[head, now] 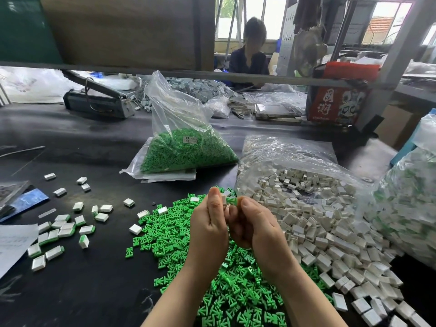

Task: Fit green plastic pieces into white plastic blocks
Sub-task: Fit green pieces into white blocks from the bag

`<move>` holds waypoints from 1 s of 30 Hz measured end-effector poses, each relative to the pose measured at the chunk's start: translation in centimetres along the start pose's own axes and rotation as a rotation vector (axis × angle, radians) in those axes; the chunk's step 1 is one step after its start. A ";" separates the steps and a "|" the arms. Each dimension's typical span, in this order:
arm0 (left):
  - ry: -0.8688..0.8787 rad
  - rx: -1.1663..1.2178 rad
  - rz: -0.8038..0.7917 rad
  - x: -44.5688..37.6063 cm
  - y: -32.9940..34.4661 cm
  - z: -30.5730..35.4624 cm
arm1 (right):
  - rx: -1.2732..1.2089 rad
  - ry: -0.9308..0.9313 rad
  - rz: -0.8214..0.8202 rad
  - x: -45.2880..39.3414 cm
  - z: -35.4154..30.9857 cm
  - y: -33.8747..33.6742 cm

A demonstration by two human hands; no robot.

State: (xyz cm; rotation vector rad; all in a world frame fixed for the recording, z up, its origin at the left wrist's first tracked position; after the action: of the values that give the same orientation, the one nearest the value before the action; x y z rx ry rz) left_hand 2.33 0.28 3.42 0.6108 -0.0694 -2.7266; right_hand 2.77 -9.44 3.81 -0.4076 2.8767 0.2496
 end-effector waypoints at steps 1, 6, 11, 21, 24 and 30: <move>0.005 -0.014 -0.005 0.0 0.0 0.1 | 0.023 -0.033 0.003 0.0 -0.1 0.0; 0.024 -0.058 -0.045 0.1 0.1 0.4 | 0.150 -0.146 0.042 0.0 -0.8 0.3; -0.020 -0.015 -0.023 -0.2 -0.1 0.0 | 0.040 -0.083 0.181 -0.1 -0.7 -1.2; -0.005 -0.012 -0.024 -0.1 -0.2 0.3 | -0.039 -0.079 0.156 0.0 -0.9 -1.2; 0.001 -0.029 -0.023 0.0 -0.1 0.2 | 0.006 -0.100 0.150 0.0 -0.8 -1.1; -0.015 -0.027 -0.071 0.1 0.4 0.1 | 0.139 -0.177 0.113 0.0 -1.0 -0.4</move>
State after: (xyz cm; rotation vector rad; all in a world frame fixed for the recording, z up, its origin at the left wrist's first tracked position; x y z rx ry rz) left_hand 2.31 -0.18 3.51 0.5956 -0.0143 -2.7958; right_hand 2.69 -9.97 4.70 -0.1879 2.7247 0.0976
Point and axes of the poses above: each hand's wrist, its own x-axis away from the middle knuckle, its own y-axis out of the palm, z = x × y, the point moved 6 cm from there along -x, towards the middle knuckle, and after that the axes turned 3 degrees about z, right-handed, at the moved point
